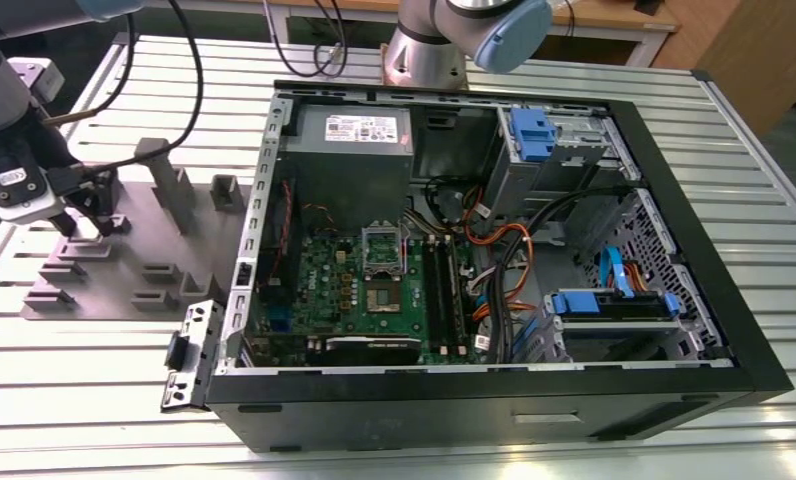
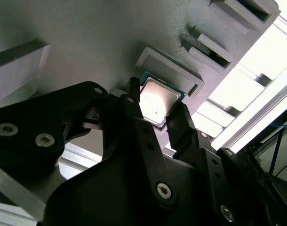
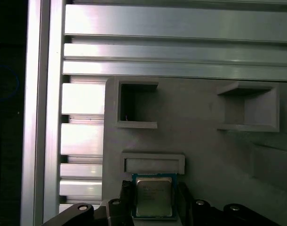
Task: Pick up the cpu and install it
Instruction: 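Pick up the cpu and move it towards the insertion slot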
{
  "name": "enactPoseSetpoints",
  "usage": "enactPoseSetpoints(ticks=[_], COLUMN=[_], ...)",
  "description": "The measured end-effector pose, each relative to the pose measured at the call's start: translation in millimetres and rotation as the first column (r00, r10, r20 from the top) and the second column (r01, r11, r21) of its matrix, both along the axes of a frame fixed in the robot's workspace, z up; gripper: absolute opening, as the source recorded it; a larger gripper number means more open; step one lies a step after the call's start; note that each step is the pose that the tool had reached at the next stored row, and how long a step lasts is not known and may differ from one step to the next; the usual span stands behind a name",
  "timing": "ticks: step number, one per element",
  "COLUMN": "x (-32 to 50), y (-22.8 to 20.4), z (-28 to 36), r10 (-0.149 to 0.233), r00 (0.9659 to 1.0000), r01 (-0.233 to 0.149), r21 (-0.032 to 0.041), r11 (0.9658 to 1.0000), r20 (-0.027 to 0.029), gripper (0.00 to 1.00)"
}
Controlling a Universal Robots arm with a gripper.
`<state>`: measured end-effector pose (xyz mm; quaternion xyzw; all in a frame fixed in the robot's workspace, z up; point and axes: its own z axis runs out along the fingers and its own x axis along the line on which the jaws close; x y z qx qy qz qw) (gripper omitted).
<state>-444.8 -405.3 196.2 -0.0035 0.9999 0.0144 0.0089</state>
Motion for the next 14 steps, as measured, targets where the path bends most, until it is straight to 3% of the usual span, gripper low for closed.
enactPoseSetpoints(ticks=[14], x=[0.0], y=[0.0], z=[5.3], r10=[0.000], r00=[1.0000], r01=[0.000], r21=[0.0000], r11=[1.0000], r20=[0.0000], gripper=[0.47])
